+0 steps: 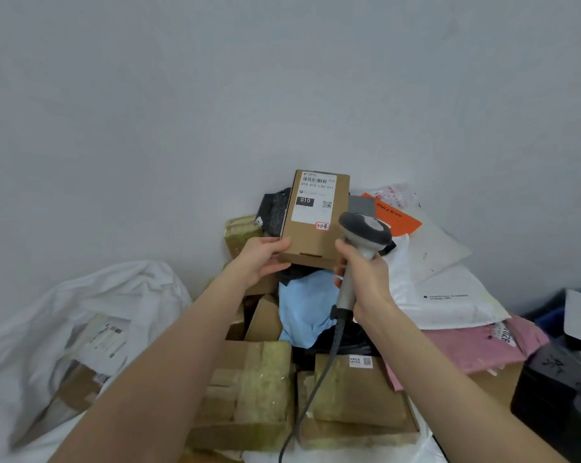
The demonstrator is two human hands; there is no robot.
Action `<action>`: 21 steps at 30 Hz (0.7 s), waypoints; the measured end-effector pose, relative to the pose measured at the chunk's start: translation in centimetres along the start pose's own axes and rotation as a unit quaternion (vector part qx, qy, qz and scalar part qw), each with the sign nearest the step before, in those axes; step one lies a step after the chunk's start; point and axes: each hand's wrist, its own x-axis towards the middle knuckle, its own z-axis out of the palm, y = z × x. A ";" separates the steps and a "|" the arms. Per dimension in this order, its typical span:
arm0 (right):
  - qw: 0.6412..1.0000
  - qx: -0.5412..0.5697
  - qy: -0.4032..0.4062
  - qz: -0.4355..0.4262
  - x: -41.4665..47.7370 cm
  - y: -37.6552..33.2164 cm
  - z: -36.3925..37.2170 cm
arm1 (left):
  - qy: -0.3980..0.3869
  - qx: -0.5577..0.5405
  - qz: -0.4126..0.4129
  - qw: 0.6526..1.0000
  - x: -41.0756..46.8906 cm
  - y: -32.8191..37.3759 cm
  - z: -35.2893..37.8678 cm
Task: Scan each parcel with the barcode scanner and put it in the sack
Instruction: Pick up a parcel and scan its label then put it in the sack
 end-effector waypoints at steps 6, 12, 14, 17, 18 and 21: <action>0.998 -0.008 -0.056 0.009 -2.7 2.0 2.3 | -0.014 -0.032 0.000 0.999 -6.1 -2.0 -6.3; 0.992 -0.053 -0.098 0.060 -5.6 6.0 4.1 | -0.072 0.021 -0.044 0.996 -10.9 -4.5 -11.5; 0.990 -0.066 -0.108 0.069 -6.6 7.1 4.4 | -0.044 0.023 -0.045 0.998 -11.7 -5.0 -12.8; 0.987 -0.081 -0.115 0.073 -7.7 8.5 4.6 | -0.015 0.058 -0.047 0.997 -12.5 -5.6 -14.6; 0.987 -0.085 -0.117 0.073 -8.0 8.9 4.6 | -0.011 0.065 -0.051 0.997 -12.8 -5.8 -15.1; 0.986 -0.094 -0.117 0.077 -8.5 9.6 4.4 | -0.007 0.064 -0.059 0.996 -13.2 -6.7 -16.1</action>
